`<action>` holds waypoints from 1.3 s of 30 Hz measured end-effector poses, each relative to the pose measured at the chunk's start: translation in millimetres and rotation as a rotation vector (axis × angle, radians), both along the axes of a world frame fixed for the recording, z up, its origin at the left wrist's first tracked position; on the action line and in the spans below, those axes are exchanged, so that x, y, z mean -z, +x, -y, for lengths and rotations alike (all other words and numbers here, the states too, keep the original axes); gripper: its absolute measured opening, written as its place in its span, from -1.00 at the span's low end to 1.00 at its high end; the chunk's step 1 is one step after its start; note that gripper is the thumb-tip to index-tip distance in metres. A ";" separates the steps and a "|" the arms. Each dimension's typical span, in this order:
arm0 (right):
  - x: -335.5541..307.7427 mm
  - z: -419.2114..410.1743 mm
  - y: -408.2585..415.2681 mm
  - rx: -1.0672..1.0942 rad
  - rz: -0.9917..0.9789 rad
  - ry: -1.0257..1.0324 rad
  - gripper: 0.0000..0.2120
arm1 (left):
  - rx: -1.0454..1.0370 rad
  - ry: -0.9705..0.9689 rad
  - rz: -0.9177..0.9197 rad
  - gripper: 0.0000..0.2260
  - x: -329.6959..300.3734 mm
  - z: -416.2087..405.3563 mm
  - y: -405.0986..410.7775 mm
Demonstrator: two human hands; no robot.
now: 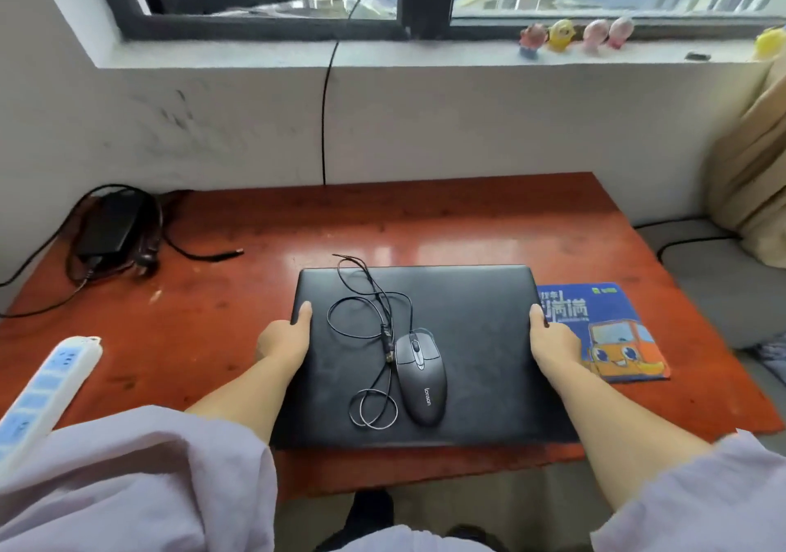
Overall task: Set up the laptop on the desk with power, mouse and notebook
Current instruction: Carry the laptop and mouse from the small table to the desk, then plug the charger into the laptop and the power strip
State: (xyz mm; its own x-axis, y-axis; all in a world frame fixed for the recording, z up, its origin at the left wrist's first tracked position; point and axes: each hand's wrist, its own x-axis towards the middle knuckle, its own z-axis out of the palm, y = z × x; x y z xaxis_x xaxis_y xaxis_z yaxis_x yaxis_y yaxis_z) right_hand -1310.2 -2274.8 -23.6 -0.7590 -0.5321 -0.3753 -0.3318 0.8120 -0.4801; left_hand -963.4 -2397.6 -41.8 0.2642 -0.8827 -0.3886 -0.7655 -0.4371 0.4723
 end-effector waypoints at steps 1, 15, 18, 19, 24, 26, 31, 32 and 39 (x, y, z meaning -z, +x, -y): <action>2.6 15.4 -2.2 -0.012 0.008 0.012 -0.31 | 0.002 0.012 0.028 -0.37 0.9 15.9 0.0; 28.8 170.5 -35.8 -0.237 -0.049 0.158 -0.36 | -0.016 0.114 0.228 -0.35 22.4 128.8 -15.8; 29.3 184.7 -37.0 -0.285 -0.108 0.178 -0.36 | 0.032 0.096 0.296 -0.32 20.6 144.8 -17.1; 28.7 187.5 -38.3 -0.307 -0.137 0.190 -0.37 | 0.047 0.095 0.312 -0.32 20.4 149.0 -17.5; 28.4 193.0 -47.6 -0.487 -0.309 0.254 -0.41 | 0.104 0.067 0.381 -0.33 23.4 157.1 -17.7; 28.9 190.4 -50.9 -0.580 -0.371 0.286 -0.47 | 0.126 0.040 0.408 -0.36 23.4 157.2 -17.7; 29.1 188.0 -56.3 -0.681 -0.435 0.300 -0.48 | 0.274 -0.025 0.498 -0.41 20.5 159.4 -9.2; 28.0 188.8 -56.0 -0.672 -0.429 0.299 -0.47 | 0.296 -0.026 0.510 -0.41 19.5 160.3 -7.6; 15.6 188.3 -46.6 -0.632 -0.307 0.385 -0.50 | 0.222 0.097 0.382 -0.45 11.2 148.8 -19.9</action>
State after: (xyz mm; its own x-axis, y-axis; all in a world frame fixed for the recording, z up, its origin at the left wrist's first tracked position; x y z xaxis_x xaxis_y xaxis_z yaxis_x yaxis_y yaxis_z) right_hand -1356.8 -2463.1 -39.2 -0.4564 -0.7714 -0.4435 -0.8563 0.5162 -0.0168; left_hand -983.3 -2546.4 -53.0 0.2133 -0.8985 -0.3837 -0.9570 -0.2712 0.1030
